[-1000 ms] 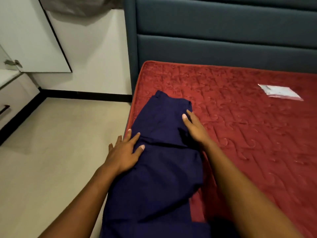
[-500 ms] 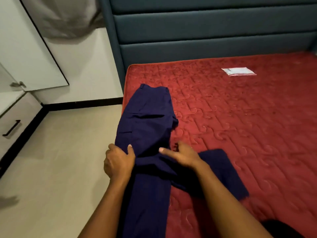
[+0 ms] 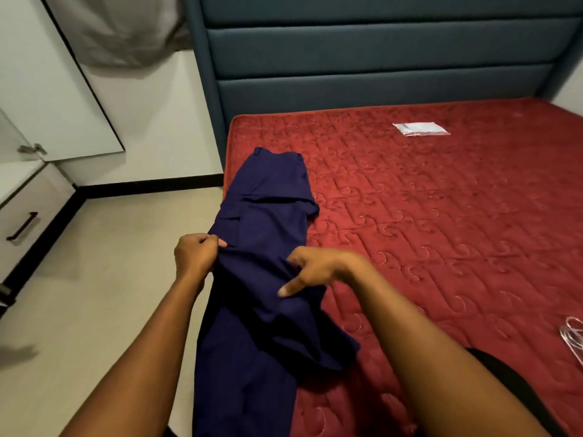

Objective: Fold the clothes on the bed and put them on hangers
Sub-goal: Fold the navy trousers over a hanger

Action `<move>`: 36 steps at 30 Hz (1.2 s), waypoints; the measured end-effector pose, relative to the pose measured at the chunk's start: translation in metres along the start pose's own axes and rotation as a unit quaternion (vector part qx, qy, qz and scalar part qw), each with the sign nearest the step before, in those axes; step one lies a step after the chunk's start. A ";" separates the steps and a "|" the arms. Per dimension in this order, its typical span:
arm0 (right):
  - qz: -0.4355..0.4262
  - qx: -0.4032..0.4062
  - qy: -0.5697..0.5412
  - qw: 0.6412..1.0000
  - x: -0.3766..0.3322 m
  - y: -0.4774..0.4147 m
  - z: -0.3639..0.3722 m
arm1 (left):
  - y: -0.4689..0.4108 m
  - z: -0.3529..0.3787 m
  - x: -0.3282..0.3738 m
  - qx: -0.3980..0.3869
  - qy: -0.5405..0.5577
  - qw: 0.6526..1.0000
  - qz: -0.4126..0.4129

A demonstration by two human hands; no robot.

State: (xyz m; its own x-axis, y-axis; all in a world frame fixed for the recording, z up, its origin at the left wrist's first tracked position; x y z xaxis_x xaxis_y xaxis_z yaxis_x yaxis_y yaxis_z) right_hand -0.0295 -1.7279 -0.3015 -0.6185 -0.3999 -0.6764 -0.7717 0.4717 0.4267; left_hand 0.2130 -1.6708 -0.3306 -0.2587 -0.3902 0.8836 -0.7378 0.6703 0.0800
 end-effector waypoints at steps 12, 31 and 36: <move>0.195 0.298 -0.005 0.934 0.006 -0.094 -0.243 | -0.106 0.055 0.021 -0.214 -0.322 0.861 0.330; 0.060 0.305 -0.337 0.889 0.138 -0.247 -0.199 | -0.232 0.095 0.020 -0.186 0.048 0.979 0.065; -0.052 0.346 -0.560 0.751 0.119 -0.254 -0.228 | -0.268 0.105 0.050 -0.021 0.136 0.982 0.127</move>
State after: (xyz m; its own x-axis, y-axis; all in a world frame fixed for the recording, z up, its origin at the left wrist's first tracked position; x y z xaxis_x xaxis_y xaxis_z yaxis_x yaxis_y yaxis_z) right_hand 0.0589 -2.0744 -0.3537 0.2518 0.2665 -0.9304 -0.3043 0.9344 0.1853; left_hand 0.3323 -1.9361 -0.3565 -0.2507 -0.0273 0.9677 -0.6429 0.7520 -0.1453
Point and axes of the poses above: each hand's wrist, its own y-axis away from the middle knuckle, its own z-axis out of the palm, x = y × z, the point moved 5 cm from there along -y, towards the middle knuckle, and after that the axes turned 2 degrees about -y, right-handed, at the moved point
